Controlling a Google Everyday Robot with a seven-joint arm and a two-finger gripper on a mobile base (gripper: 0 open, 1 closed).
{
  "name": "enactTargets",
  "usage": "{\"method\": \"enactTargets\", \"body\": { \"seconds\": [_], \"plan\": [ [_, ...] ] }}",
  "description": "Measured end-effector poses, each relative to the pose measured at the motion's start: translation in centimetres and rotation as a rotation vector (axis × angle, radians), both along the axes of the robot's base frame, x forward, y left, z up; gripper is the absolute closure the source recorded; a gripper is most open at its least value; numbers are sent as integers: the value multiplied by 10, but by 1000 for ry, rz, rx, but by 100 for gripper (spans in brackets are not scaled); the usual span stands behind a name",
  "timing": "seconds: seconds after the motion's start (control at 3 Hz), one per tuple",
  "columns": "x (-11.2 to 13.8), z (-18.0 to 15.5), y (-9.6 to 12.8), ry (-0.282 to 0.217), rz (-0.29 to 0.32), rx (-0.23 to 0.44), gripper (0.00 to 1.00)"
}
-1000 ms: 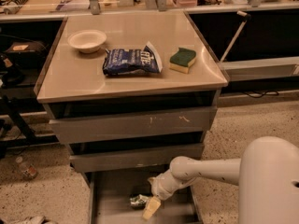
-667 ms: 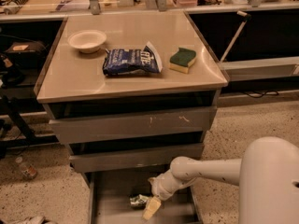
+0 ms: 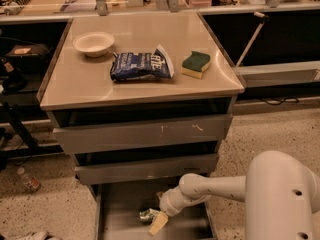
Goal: Pick green can from bottom drawer and place on counter
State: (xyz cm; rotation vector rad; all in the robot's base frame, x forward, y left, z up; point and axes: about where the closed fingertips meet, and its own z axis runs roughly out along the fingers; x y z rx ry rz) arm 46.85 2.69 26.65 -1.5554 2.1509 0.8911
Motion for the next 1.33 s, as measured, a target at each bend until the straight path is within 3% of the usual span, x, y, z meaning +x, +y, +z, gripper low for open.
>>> {"method": "enactTargets", "body": {
  "seconds": [0.67, 1.33],
  "plan": [
    [17, -51, -2, -21, -47, -14, 0],
    [32, -89, 0, -36, -30, -21, 0]
  ]
}}
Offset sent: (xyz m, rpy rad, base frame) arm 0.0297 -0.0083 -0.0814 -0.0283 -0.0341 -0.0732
